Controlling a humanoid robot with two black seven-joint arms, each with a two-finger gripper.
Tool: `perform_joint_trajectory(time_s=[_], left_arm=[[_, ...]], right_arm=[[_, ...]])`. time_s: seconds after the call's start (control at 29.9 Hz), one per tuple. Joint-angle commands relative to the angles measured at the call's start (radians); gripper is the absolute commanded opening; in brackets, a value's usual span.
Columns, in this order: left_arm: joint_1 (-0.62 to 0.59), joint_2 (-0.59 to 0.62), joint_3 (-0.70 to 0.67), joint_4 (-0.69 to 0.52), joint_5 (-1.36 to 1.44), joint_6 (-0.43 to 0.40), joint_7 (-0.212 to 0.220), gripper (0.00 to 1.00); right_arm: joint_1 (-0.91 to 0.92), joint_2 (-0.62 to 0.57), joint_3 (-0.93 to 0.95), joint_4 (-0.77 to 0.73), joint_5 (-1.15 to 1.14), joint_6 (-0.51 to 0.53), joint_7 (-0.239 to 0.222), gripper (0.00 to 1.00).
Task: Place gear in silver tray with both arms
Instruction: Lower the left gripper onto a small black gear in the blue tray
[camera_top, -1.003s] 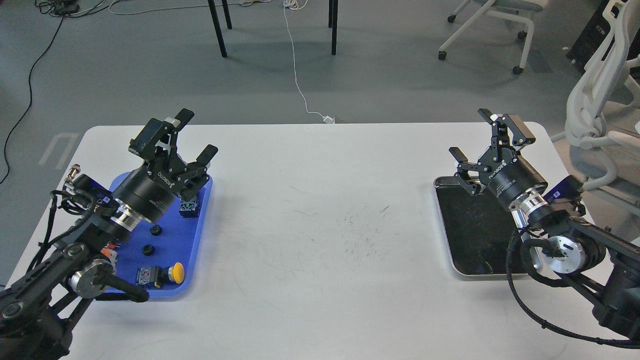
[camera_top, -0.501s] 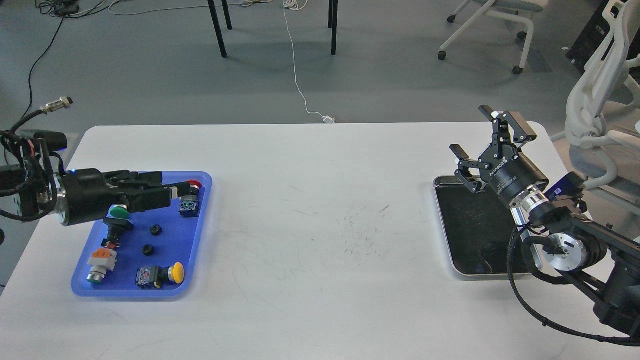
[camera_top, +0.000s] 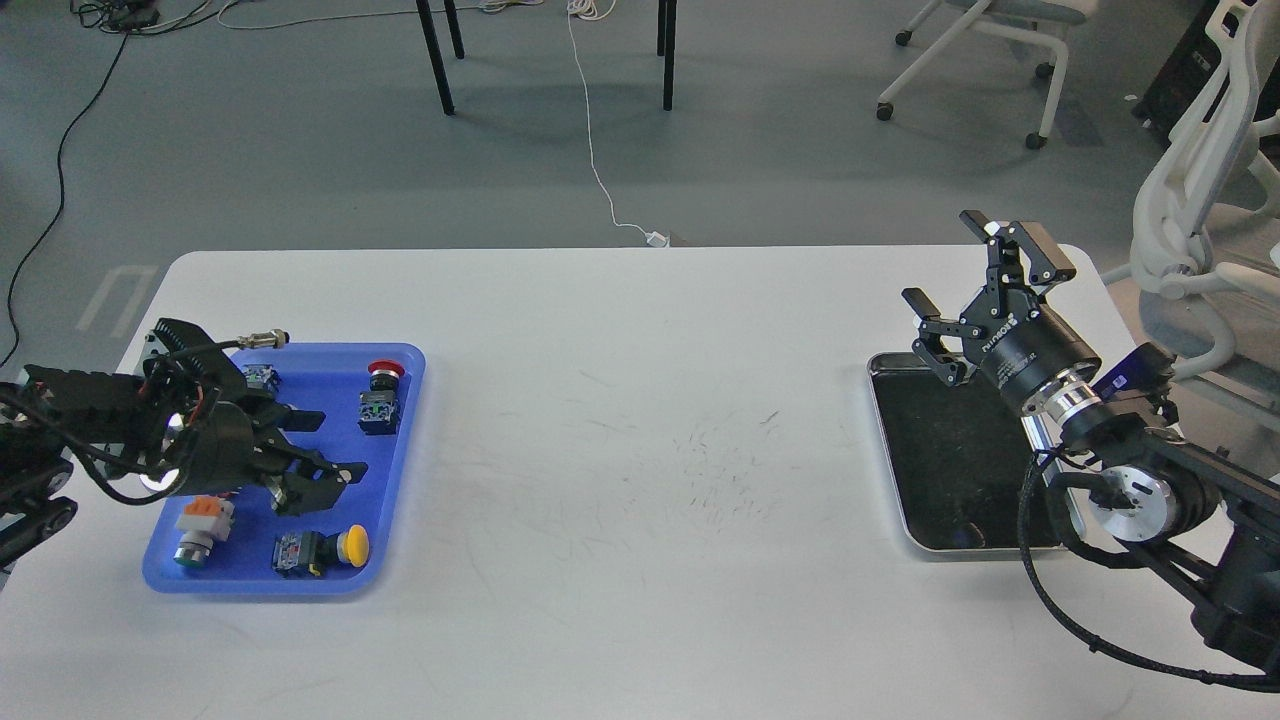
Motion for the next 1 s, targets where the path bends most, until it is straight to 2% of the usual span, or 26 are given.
perform_joint_trajectory(time_s=[0.0, 0.33, 0.53, 0.6, 0.7, 0.8, 0.97], left_arm=[[0.001, -0.021, 0.004, 0.068, 0.0, 0.015, 0.0, 0.74], [-0.004, -0.058, 0.01, 0.165, 0.0, 0.026, 0.0, 0.68], [-0.004, -0.057, 0.03, 0.168, 0.0, 0.035, 0.0, 0.62], [-0.004, -0.057, 0.032, 0.172, 0.0, 0.035, 0.0, 0.55], [-0.004, -0.055, 0.043, 0.173, 0.0, 0.036, 0.0, 0.5], [-0.002, -0.055, 0.044, 0.174, 0.0, 0.037, 0.0, 0.38], [0.002, -0.055, 0.046, 0.18, 0.0, 0.038, 0.0, 0.25]], right_arm=[[0.0, 0.0, 0.0, -0.001, 0.0, -0.001, 0.0, 0.99], [-0.003, -0.002, 0.002, 0.002, 0.0, 0.0, 0.0, 0.99], [-0.006, -0.002, 0.006, 0.004, 0.0, 0.002, 0.0, 0.99], [-0.006, -0.002, 0.008, 0.004, 0.0, 0.002, 0.0, 0.99], [-0.006, -0.002, 0.009, 0.004, 0.0, 0.0, 0.0, 0.99], [-0.006, -0.002, 0.009, 0.004, 0.0, 0.002, 0.0, 0.99], [-0.006, -0.002, 0.011, 0.004, 0.0, 0.002, 0.0, 0.99]])
